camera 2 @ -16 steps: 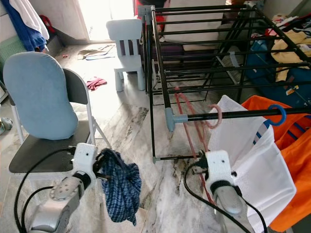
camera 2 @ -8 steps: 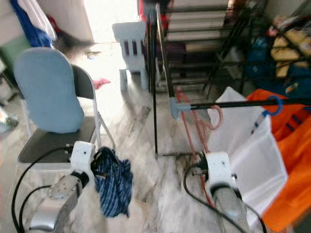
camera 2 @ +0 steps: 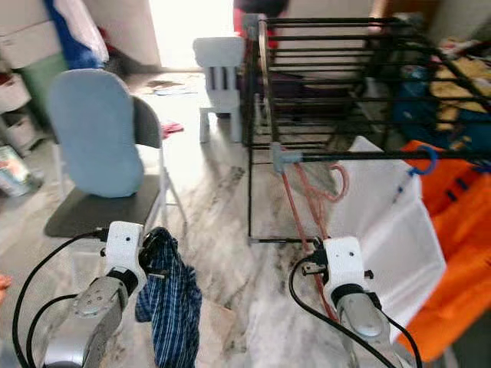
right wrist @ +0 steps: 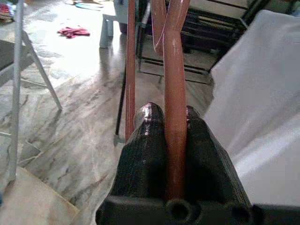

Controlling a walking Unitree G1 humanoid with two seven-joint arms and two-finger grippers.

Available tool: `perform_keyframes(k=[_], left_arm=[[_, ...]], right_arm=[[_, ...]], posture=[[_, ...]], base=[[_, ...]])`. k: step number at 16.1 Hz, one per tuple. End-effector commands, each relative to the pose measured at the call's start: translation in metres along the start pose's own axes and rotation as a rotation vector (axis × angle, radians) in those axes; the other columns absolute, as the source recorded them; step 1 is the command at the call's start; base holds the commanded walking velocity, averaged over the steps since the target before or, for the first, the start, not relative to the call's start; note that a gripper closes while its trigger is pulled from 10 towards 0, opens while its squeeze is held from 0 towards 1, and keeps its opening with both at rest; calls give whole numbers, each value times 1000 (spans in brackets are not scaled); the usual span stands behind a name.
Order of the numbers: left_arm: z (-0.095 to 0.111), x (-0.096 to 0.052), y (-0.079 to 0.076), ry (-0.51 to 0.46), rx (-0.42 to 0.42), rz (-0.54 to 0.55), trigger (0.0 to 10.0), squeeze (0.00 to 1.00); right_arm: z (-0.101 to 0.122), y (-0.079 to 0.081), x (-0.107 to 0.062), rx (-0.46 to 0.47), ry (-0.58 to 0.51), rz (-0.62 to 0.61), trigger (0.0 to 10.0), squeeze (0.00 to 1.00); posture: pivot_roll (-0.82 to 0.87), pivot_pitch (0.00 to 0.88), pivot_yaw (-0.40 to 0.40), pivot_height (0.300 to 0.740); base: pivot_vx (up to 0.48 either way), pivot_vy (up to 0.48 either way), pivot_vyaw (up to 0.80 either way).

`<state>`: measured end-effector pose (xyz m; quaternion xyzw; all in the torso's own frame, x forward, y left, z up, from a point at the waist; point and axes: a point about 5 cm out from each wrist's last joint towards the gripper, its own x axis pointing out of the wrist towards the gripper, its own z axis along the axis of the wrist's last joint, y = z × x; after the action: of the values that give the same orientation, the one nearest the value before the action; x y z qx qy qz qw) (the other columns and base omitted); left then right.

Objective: Hang hanger

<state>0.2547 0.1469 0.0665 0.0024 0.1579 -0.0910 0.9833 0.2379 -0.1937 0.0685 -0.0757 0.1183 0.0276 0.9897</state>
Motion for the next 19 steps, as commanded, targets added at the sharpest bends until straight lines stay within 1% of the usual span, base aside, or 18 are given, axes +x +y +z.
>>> perform_keyframes(k=[1, 5, 10, 19], left_arm=[[1, -3, 1, -7, 2, 16, 10000, 0], [3, -4, 3, -6, 1, 28, 10000, 0], [4, -4, 4, -4, 8, 27, 10000, 0], [5, -4, 1, 3, 18, 3, 10000, 0]], right_arm=[[6, 1, 4, 0, -23, 5, 10000, 0], [8, 3, 9, 8, -29, 16, 10000, 0], [6, 4, 10, 13, -25, 20, 10000, 0], [6, 5, 12, 14, -22, 25, 10000, 0]], posture=[[-120, 0, 14, 740], [-112, 0, 14, 740], [-111, 0, 22, 740], [-111, 0, 22, 740]], base=[[0, 0, 0], [-460, 0, 0], [-480, 0, 0], [-480, 0, 0]])
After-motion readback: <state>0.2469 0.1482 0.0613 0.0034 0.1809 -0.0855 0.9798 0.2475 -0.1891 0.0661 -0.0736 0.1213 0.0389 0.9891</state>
